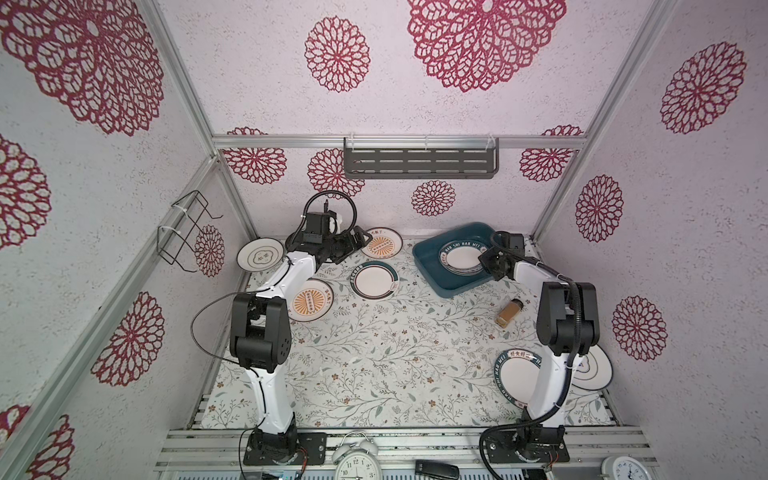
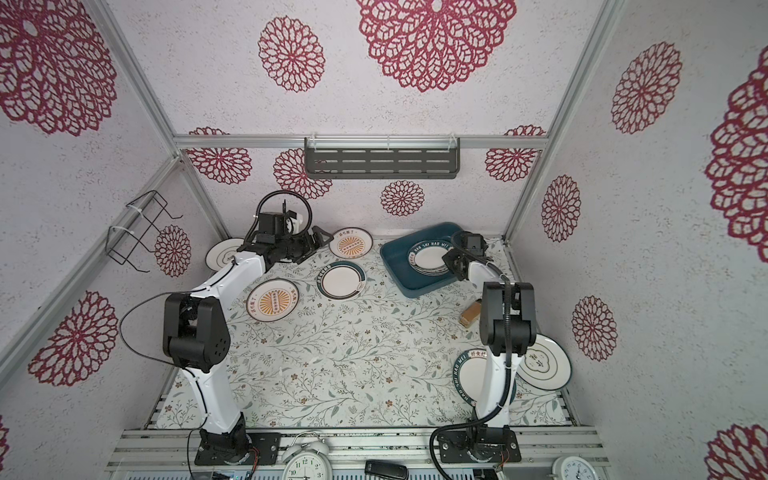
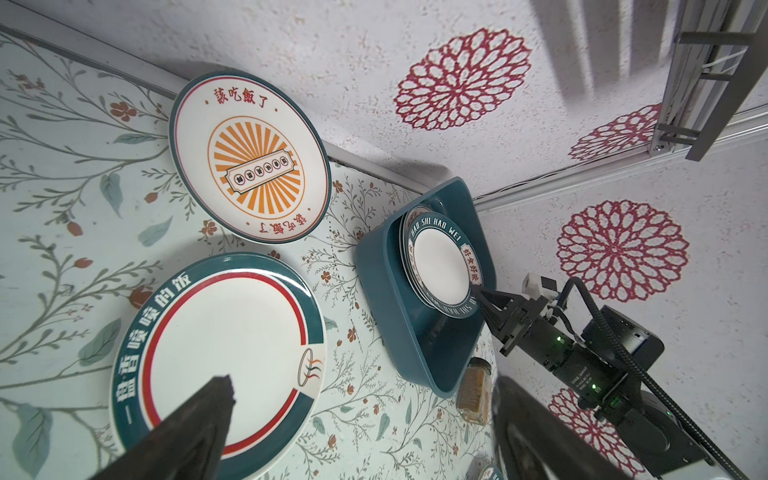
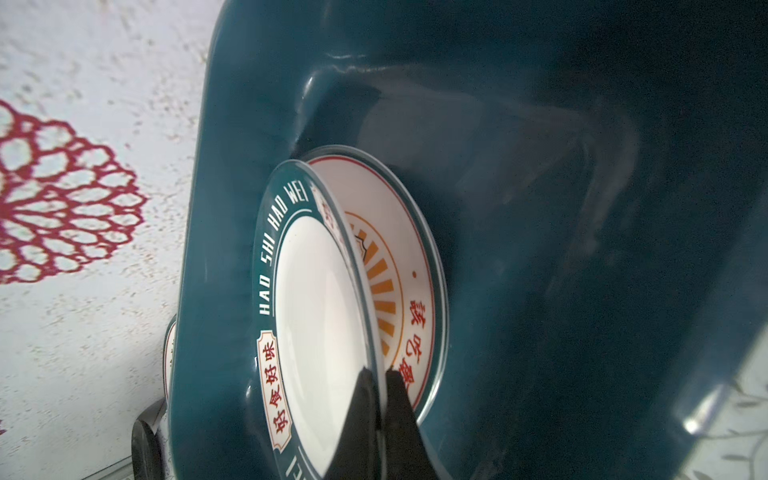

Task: Place the plates into the plastic bin on the countertop
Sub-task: 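Carry the green-rimmed plate into the bin with the right gripper while the left withdraws, then open the right gripper to release the plate in the bin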

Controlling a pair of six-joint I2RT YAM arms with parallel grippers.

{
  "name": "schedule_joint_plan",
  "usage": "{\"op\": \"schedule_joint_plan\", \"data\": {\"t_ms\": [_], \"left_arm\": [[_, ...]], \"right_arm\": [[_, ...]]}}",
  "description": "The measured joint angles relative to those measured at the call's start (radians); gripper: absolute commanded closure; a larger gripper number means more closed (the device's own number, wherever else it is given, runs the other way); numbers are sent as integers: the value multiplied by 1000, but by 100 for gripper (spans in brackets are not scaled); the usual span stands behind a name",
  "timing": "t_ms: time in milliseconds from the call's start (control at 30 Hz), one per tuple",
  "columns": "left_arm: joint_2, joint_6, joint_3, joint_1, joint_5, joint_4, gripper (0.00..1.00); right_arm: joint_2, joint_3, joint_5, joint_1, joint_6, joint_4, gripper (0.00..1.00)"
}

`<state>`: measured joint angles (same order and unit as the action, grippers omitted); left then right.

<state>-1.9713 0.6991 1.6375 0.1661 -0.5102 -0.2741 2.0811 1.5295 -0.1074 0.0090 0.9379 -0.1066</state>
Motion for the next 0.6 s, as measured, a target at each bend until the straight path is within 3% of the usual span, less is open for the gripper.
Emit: {"op": "schedule_joint_plan", "data": {"t_ms": [367, 600], "left_arm": [[0, 0, -3, -8, 5, 0, 1], [0, 13, -70, -8, 27, 7, 3]], "right_arm": [[18, 34, 0, 0, -3, -37, 50], [13, 62, 0, 6, -23, -68, 34]]}}
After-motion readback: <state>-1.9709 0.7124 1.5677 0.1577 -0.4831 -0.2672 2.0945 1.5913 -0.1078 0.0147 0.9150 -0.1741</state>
